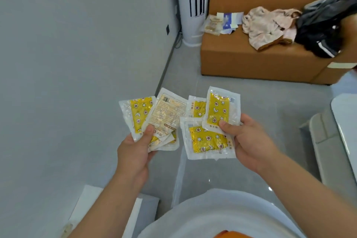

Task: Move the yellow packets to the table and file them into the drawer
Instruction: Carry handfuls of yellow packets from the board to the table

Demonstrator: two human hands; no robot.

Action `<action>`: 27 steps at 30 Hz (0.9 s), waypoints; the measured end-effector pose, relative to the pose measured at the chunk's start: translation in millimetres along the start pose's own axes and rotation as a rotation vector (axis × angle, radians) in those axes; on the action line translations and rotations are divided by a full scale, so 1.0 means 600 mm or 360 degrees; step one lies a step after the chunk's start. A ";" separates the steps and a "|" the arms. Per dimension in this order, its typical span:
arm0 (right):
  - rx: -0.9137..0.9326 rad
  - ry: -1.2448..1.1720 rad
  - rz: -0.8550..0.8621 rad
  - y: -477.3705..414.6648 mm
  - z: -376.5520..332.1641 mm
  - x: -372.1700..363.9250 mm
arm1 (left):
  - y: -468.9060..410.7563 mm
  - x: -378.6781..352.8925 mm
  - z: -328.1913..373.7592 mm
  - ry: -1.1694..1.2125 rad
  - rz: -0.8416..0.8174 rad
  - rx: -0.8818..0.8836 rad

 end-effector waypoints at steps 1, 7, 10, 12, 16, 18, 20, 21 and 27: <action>0.0022 -0.0027 0.0037 -0.004 -0.021 0.029 | -0.004 -0.040 -0.003 -0.0016 -0.0038 0.0003; 0.0166 -0.0222 0.0265 -0.011 -0.135 0.183 | -0.018 -0.261 -0.019 -0.0132 -0.0252 0.0100; 0.0264 -0.0328 0.0384 -0.023 -0.183 0.250 | -0.038 -0.367 -0.020 -0.0274 -0.0375 0.0099; 0.0324 -0.0383 0.0468 -0.036 -0.208 0.297 | -0.057 -0.440 -0.027 -0.0371 -0.0483 0.0096; 0.0415 -0.0496 0.0657 -0.070 -0.249 0.390 | -0.098 -0.590 -0.058 -0.0515 -0.0695 0.0153; 0.0457 -0.0549 0.0789 -0.083 -0.268 0.436 | -0.116 -0.672 -0.080 -0.0609 -0.0843 0.0181; 0.0512 -0.0627 0.0942 -0.090 -0.289 0.479 | -0.128 -0.758 -0.104 -0.0721 -0.1026 0.0219; 0.0537 -0.0677 0.1026 -0.091 -0.300 0.499 | -0.131 -0.802 -0.115 -0.0780 -0.1116 0.0242; 0.0699 -0.0961 0.1397 -0.081 -0.355 0.601 | -0.122 -1.034 -0.177 -0.1063 -0.1505 0.0329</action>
Point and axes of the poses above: each hand's wrist, its own y-axis away from the middle knuckle, its own x-axis out of the back of the hand, z = x × y, the point moved 7 cm from there along -y, towards the middle knuckle, and after that the axes turned 2 degrees about x, right-handed, at the moved point
